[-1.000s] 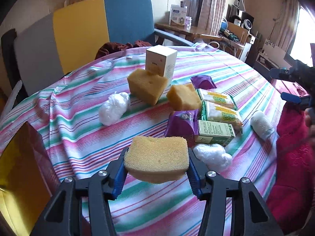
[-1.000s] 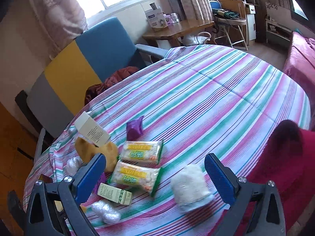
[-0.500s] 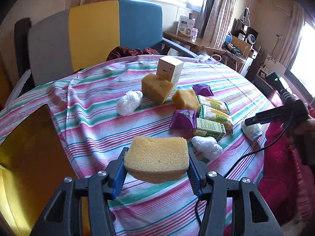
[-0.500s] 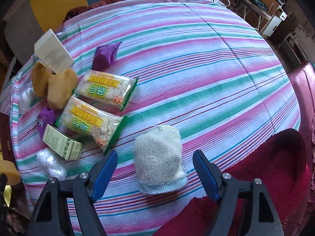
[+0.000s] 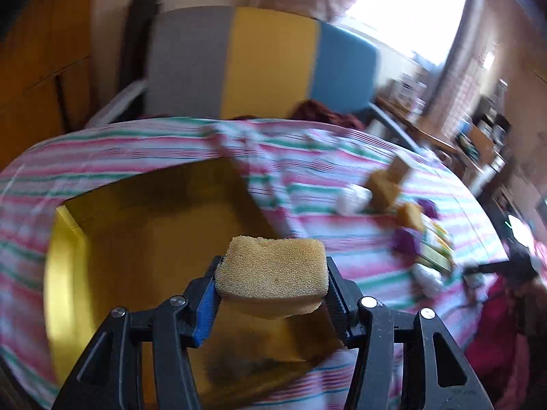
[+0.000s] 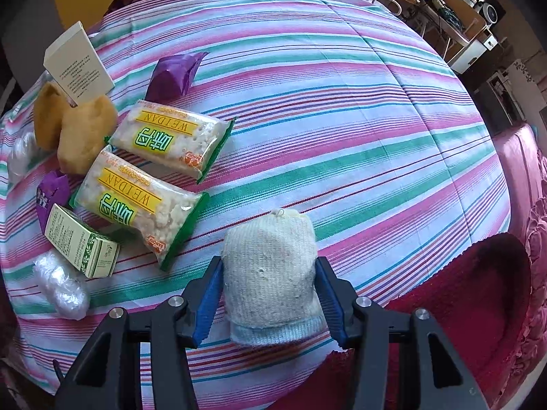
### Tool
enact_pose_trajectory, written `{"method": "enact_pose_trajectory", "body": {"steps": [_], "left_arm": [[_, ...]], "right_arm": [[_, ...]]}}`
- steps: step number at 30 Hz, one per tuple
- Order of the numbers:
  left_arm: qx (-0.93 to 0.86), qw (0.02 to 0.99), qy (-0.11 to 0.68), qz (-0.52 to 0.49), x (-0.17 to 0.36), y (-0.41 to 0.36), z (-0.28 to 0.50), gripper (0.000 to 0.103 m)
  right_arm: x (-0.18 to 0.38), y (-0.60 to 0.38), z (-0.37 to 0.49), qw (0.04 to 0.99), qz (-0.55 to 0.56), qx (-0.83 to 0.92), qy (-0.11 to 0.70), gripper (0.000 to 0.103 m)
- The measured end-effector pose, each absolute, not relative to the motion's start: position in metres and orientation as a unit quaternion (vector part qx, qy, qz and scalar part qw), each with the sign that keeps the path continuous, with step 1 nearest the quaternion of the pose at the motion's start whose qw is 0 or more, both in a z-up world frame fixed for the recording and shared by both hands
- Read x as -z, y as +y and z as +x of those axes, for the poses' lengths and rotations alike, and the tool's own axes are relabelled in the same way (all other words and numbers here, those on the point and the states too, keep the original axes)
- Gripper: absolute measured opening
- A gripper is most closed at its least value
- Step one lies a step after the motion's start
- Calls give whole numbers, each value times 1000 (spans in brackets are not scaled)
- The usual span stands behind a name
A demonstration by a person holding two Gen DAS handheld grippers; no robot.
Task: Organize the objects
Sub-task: 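Carry the yellow sponge over the gold tray and open the left gripper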
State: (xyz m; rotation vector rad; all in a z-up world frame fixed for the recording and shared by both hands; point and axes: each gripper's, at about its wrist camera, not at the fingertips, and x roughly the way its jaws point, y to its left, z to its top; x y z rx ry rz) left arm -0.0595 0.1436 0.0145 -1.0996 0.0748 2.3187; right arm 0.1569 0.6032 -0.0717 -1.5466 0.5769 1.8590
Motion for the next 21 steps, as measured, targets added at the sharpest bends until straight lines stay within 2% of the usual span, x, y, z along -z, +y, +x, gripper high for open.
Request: {"method": "enact_pose_trajectory", "body": {"steps": [8, 21], "left_arm": [[-891, 114, 12, -439, 9, 43, -156, 56], [-886, 73, 16, -458, 40, 42, -217, 57]], "right_arm": [[67, 609, 172, 323, -565, -720, 240, 53], [68, 608, 160, 324, -559, -721, 249, 53]]}}
